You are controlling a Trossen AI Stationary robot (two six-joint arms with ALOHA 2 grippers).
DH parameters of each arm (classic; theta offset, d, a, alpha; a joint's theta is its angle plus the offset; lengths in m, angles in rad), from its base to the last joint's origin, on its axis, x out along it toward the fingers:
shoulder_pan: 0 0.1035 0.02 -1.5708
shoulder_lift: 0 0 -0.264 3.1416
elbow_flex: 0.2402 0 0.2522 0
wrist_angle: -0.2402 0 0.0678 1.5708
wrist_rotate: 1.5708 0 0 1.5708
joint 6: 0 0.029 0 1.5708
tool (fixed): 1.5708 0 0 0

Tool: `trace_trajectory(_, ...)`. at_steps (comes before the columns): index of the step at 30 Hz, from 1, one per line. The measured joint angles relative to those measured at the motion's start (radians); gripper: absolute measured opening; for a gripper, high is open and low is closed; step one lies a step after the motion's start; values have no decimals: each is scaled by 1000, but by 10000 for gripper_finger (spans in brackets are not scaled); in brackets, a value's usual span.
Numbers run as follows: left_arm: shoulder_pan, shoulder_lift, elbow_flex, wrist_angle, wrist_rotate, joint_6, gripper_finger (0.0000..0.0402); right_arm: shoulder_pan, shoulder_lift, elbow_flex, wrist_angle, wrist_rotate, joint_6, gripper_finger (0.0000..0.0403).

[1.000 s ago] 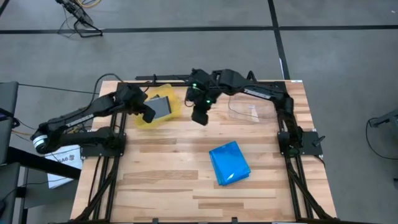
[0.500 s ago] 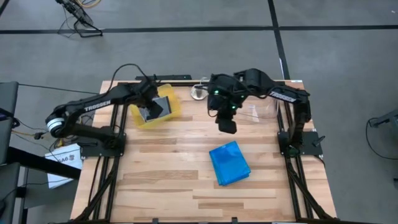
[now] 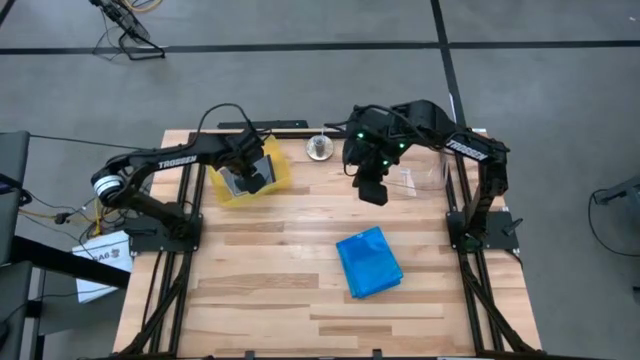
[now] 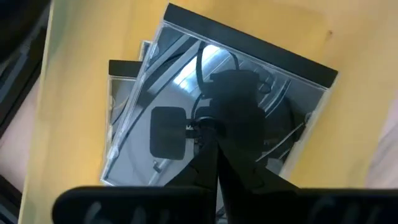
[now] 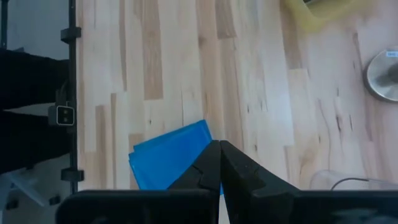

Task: Pick & place jewel cases by type
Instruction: Put the black CD case into the yellow bin

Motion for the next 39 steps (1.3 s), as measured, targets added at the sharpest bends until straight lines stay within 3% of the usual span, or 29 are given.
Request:
trace_trajectory(16,75,12,0,-8,31,87,0,-2,1,0,1,-1,-2,0)
trace_trajectory(29,92,137,2,0,30,116,0,-8,2,0,10,-1,-2,0)
trace_trajectory(39,155,137,3,-111,31,-20,0,-26,2,0,17,-1,-9,0)
